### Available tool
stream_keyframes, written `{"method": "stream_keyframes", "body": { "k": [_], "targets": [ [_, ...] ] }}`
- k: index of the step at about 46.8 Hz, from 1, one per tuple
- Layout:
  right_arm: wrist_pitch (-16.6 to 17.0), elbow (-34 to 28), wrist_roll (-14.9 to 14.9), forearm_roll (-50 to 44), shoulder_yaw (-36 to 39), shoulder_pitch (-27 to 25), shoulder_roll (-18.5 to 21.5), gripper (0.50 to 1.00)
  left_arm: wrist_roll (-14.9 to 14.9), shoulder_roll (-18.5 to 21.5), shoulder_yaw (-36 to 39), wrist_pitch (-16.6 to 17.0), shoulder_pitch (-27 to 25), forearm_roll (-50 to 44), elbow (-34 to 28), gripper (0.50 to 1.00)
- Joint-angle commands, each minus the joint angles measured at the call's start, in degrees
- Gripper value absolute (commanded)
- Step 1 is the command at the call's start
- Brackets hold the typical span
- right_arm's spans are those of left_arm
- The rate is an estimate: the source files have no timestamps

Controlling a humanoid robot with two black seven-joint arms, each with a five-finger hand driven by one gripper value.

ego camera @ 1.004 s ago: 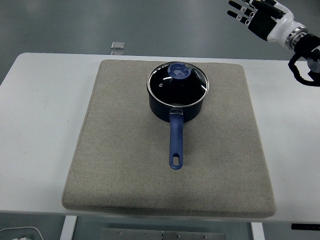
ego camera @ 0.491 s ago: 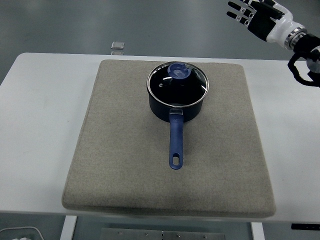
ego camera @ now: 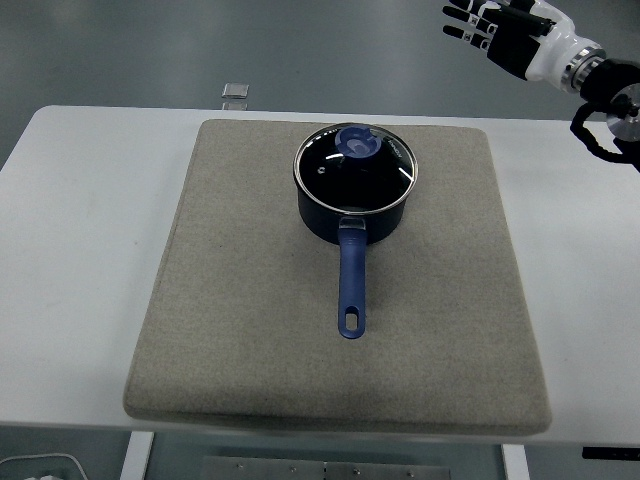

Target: Lift the pot lid and place it to the right of the pot.

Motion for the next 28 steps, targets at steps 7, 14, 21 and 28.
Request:
{"method": "stream_keyframes", "body": {
  "k": [7, 14, 21, 28],
  "targets": [
    [0.4, 0.0, -0.1, -6.0, -0.5, 1.5, -0.4, 0.913, 0.0, 0.0, 0.0, 0.0, 0.0, 0.0, 0.0, 1.000],
    [0.8, 0.3, -0.1, -9.7, -0.7, 2.6, -0.4, 0.913, 0.0, 0.0, 0.0, 0.0, 0.0, 0.0, 0.0, 1.000],
    [1.4, 2.3, -0.1, -14.7, -1.6, 3.7, -0.2, 0.913, 0.0, 0.0, 0.0, 0.0, 0.0, 0.0, 0.0, 1.000],
    [1.5, 6.5, 0.1, -18.7, -5.1, 5.4, 0.3, 0.911, 0.0, 0.0, 0.0, 0.0, 0.0, 0.0, 0.0, 1.000]
  ]
}}
